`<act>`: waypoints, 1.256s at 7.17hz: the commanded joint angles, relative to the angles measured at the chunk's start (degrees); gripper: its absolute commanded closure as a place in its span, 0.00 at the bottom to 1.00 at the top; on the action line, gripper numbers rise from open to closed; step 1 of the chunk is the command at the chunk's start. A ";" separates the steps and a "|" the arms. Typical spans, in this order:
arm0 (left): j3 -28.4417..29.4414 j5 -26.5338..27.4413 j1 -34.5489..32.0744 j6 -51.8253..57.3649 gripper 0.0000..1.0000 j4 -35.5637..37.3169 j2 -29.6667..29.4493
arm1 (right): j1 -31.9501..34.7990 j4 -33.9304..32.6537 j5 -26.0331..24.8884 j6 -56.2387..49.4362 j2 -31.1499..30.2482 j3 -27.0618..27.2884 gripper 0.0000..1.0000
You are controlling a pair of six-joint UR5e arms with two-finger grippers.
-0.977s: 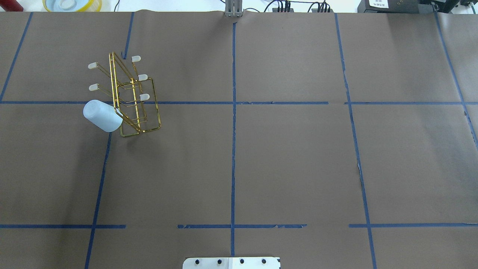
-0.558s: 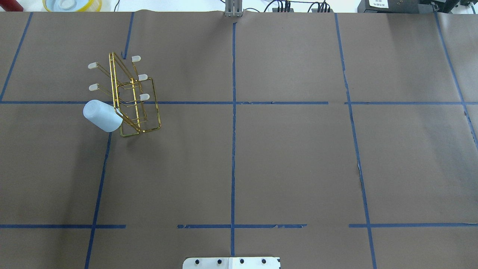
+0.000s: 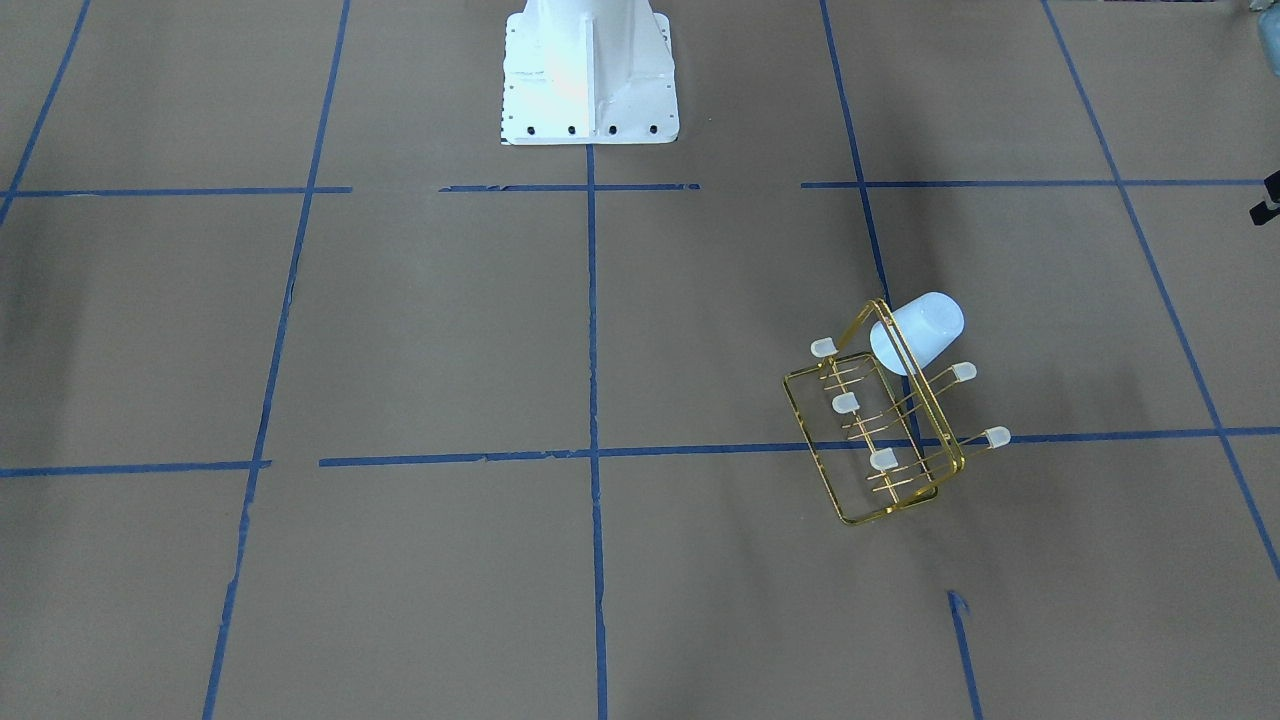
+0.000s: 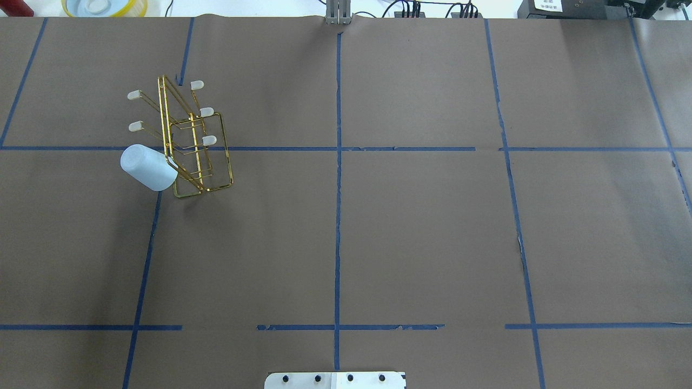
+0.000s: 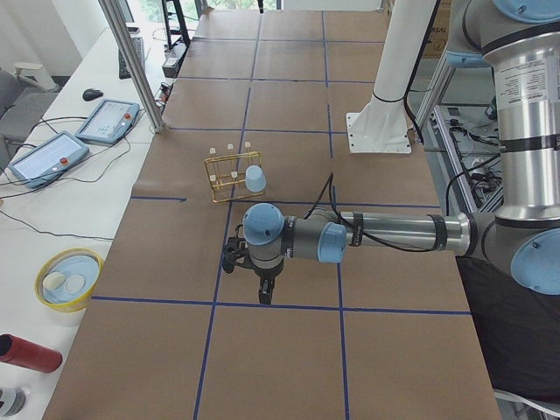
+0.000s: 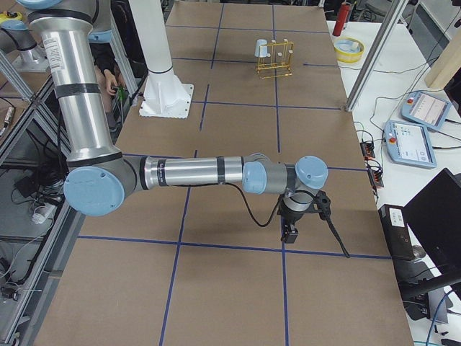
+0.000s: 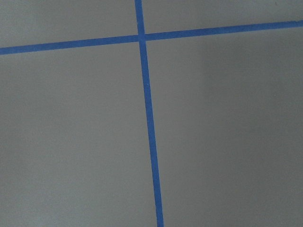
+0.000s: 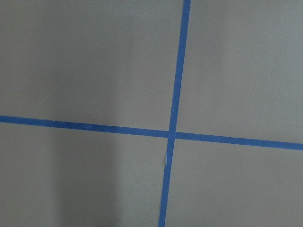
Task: Hang cup on cup holder
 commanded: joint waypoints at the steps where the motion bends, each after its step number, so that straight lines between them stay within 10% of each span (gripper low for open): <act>1: -0.21 -0.11 -0.25 -0.24 0.00 -0.02 -0.36 | 0.03 0.00 0.00 0.00 0.00 0.00 0.00; 9: -0.03 0.06 -1.39 -0.15 0.00 -0.54 -0.18 | 0.03 0.00 0.00 0.00 0.00 0.00 0.00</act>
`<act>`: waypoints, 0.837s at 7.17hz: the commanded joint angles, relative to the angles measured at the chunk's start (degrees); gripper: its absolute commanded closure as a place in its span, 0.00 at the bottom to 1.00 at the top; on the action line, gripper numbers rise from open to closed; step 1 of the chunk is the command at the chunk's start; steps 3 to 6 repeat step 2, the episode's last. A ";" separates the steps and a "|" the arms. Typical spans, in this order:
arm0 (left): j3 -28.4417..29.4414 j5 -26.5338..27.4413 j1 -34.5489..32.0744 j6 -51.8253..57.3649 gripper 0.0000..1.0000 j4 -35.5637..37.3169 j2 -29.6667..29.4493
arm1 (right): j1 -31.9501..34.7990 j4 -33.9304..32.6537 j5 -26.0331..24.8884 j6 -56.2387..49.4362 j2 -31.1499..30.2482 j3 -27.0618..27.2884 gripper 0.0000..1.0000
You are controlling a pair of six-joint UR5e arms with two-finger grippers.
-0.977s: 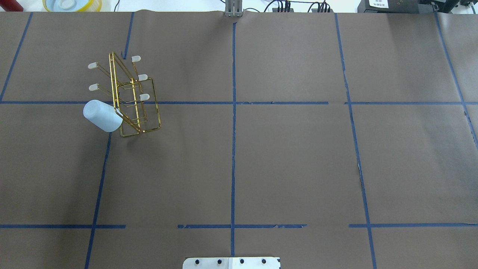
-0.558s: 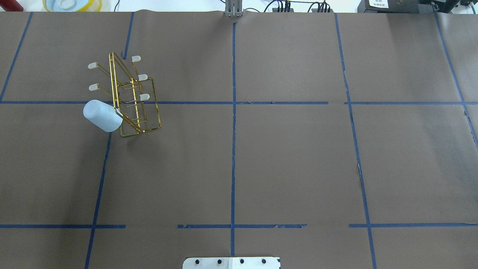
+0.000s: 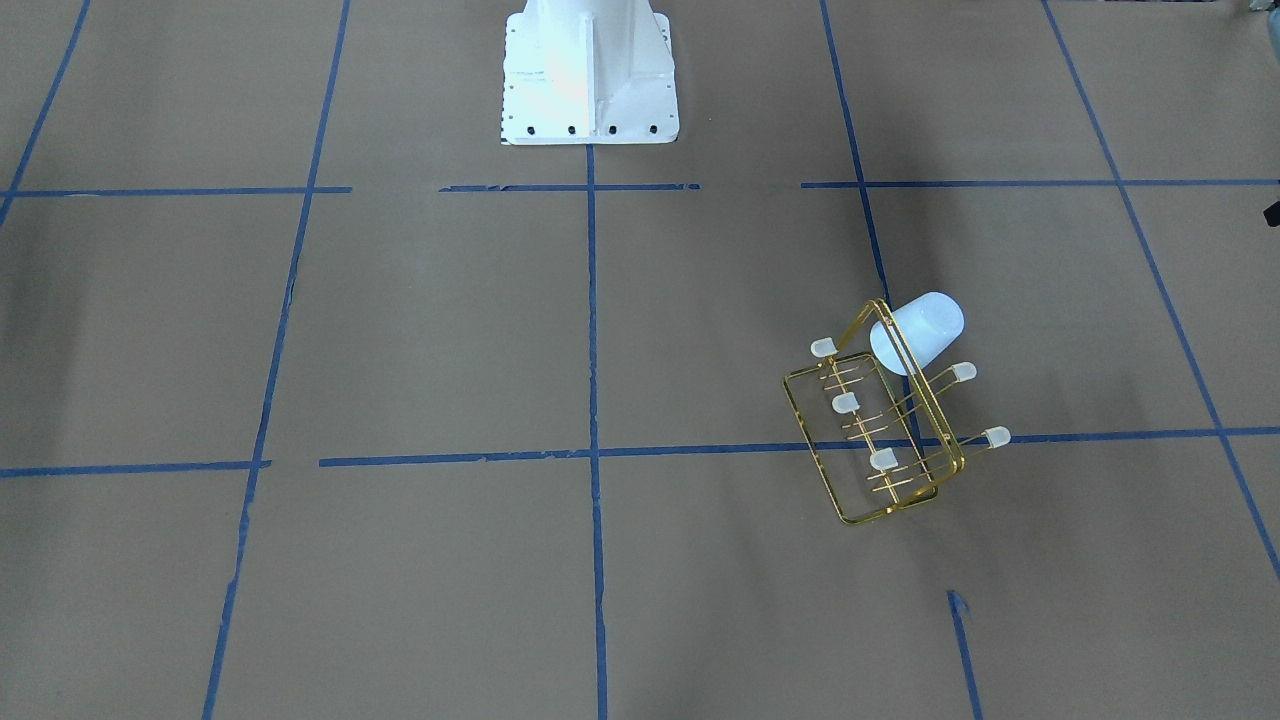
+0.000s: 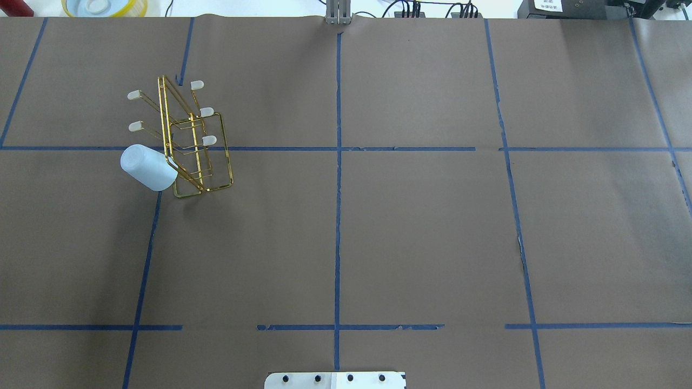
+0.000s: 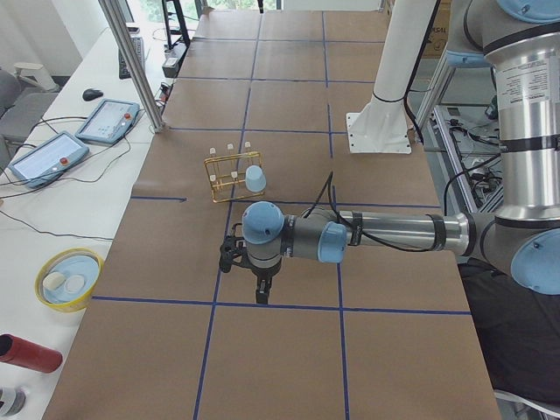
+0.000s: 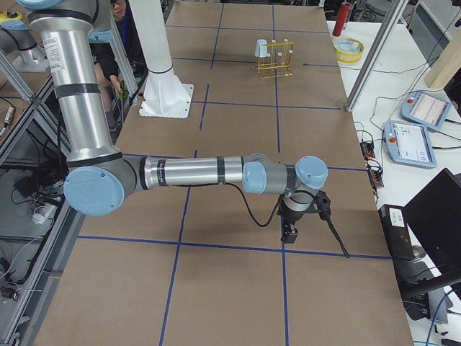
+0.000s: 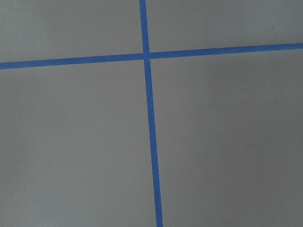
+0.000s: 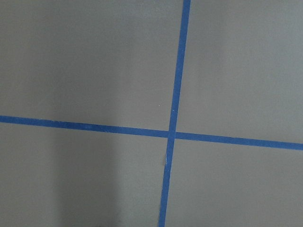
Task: Hang cup on cup holder
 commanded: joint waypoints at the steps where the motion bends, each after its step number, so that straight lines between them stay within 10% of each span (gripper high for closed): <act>1: 0.01 0.11 -0.07 0.09 0.00 -0.06 -0.08 | 0.00 0.00 0.00 0.00 0.00 0.00 0.00; 6: 0.09 0.11 -0.15 0.09 0.00 -0.33 -0.08 | 0.00 0.00 0.00 0.00 0.00 0.00 0.00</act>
